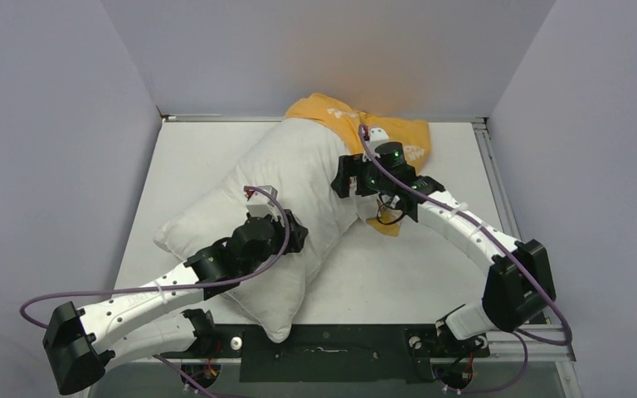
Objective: Put the pillow into the pillowcase
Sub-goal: Stuff the pillow into the pillowcase.
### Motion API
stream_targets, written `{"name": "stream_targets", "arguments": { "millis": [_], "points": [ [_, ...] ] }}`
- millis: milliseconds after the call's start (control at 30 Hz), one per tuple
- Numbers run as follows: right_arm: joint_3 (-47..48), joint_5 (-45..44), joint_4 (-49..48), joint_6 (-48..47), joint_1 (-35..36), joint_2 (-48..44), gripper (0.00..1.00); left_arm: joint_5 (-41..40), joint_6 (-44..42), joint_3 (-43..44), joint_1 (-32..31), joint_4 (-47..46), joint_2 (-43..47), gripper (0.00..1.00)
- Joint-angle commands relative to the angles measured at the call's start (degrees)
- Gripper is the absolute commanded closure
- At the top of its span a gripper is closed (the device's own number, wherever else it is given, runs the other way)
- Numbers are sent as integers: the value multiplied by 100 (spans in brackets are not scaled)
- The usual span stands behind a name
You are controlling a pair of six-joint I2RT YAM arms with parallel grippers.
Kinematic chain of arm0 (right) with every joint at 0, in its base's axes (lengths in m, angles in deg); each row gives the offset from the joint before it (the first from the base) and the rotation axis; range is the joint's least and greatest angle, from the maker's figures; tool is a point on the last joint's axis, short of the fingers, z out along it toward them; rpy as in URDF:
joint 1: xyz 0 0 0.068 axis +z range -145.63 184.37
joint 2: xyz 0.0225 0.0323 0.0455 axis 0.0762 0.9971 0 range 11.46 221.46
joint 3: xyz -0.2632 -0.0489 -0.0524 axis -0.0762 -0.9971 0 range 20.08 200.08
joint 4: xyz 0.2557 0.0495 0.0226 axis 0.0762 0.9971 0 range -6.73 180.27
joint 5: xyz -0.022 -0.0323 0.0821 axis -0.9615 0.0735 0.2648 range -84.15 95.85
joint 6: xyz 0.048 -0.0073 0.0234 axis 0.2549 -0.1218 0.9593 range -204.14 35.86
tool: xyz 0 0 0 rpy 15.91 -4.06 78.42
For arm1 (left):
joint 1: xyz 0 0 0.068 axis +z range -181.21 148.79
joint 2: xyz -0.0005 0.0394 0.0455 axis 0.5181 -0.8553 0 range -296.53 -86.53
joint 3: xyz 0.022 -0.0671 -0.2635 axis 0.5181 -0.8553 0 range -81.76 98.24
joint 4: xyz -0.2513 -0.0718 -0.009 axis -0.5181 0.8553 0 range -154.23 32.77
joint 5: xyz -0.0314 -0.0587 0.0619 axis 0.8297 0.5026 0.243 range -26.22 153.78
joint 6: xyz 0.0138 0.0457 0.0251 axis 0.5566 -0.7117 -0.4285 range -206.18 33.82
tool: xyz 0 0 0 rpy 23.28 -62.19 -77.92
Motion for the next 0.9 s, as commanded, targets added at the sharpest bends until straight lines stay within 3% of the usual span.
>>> {"name": "stream_targets", "arguments": {
  "millis": [0,100,200,333,667,700,833,867],
  "points": [
    [-594,-1443,415,-156,32,-1098,1,37,132,361,-244,-387,-259,43],
    [-1181,-2042,525,44,-519,-1634,9,-270,263,398,-257,-174,-344,42],
    [-1871,-1451,242,178,-1494,-1806,10,-434,389,335,-247,-41,-387,42],
    [-2486,-489,-278,324,-2390,-1304,10,-398,476,199,-221,-60,-396,42],
    [-2478,937,-2014,310,-2547,495,2,-159,537,80,-198,-101,-471,42],
    [-2450,1074,-2182,318,-2545,645,10,-141,547,50,-194,-142,-468,42],
    [-2473,1901,-2503,342,-2490,756,87,-161,619,-78,-173,-198,-449,42],
    [-2564,1937,-2509,354,-2422,617,94,-186,649,-96,-156,-173,-454,42]
  ]
}}
